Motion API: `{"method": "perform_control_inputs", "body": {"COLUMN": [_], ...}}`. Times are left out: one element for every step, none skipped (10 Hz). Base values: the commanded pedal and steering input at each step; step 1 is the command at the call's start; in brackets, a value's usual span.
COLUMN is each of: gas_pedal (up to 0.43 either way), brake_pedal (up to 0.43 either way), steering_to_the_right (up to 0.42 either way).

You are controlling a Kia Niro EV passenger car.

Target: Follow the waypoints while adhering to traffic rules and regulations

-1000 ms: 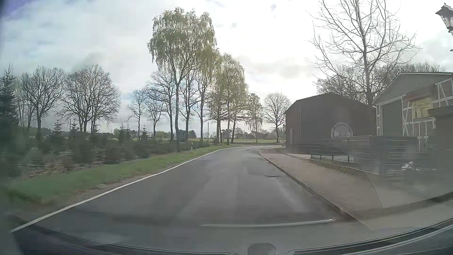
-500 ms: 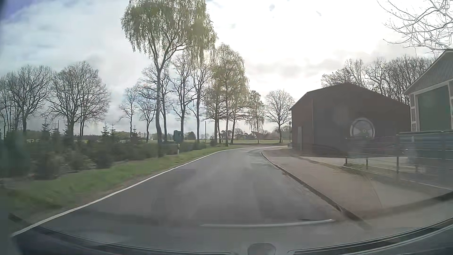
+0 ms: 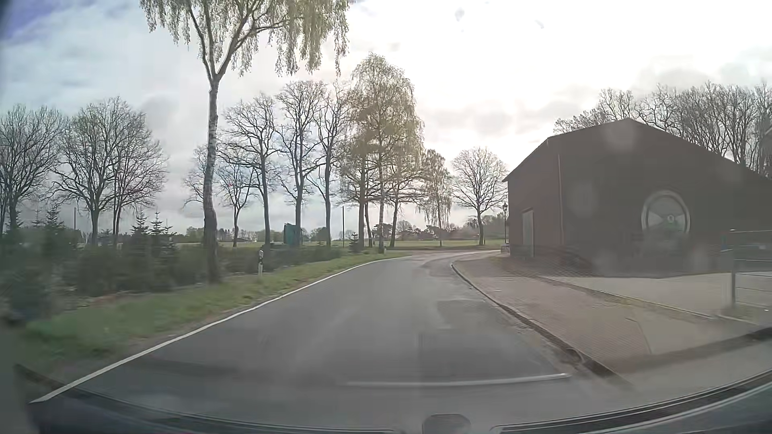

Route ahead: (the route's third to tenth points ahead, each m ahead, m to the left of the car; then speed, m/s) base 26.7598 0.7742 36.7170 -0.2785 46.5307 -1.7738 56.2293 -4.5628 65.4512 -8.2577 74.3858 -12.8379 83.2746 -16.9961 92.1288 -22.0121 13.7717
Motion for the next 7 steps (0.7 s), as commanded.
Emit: {"method": "perform_control_inputs", "body": {"gas_pedal": [0.177,0.177,0.169,0.169,0.157,0.157,0.157], "brake_pedal": [0.0,0.0,0.0,0.0,0.006,0.0,0.0], "steering_to_the_right": [0.001,0.002,0.002,0.004,0.004,0.004,0.005]}}
